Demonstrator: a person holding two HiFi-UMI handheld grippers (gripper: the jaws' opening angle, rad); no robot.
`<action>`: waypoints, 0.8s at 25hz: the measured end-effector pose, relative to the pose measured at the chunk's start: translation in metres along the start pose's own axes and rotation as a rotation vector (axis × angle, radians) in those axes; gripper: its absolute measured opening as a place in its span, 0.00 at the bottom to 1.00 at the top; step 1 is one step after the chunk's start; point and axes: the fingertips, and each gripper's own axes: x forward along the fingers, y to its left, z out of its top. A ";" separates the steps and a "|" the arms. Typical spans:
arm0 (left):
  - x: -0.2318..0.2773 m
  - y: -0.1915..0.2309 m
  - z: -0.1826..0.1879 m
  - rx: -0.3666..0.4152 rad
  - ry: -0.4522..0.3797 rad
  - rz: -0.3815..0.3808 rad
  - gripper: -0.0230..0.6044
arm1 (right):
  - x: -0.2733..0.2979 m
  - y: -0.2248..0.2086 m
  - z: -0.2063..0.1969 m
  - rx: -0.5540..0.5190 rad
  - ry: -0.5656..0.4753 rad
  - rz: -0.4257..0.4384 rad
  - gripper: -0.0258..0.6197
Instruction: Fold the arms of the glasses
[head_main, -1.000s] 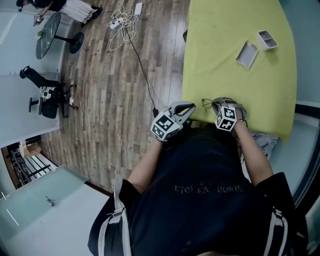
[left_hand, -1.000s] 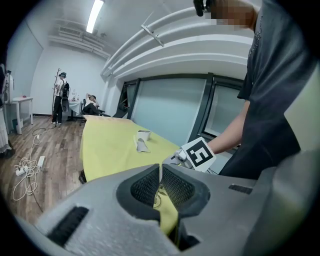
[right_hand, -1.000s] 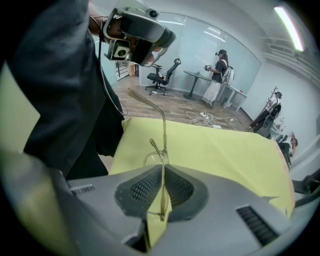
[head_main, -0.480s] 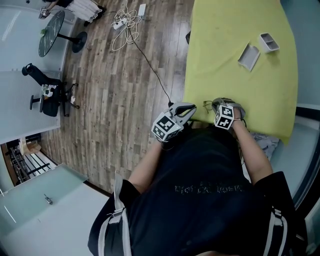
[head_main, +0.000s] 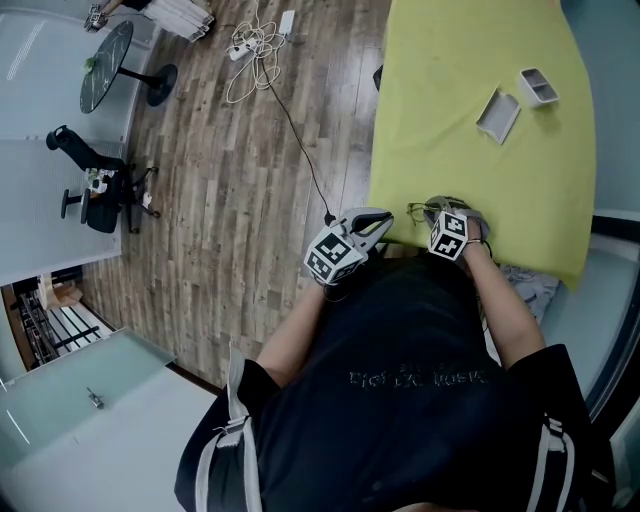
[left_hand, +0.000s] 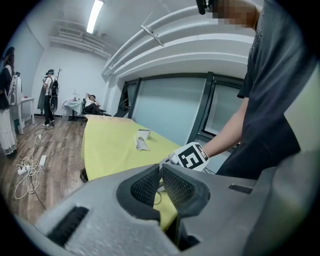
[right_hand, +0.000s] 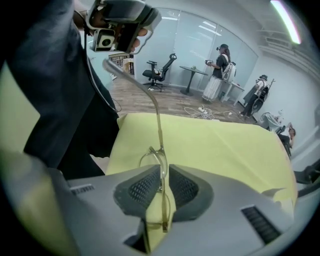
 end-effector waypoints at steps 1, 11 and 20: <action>0.000 -0.001 0.000 0.001 0.001 -0.002 0.09 | -0.003 -0.001 0.002 0.012 -0.014 -0.007 0.10; 0.005 -0.004 0.000 0.006 0.004 -0.021 0.09 | -0.036 -0.009 0.017 0.073 -0.097 -0.063 0.09; 0.009 -0.001 -0.001 -0.001 -0.002 -0.037 0.09 | -0.068 0.002 0.037 0.084 -0.153 -0.051 0.09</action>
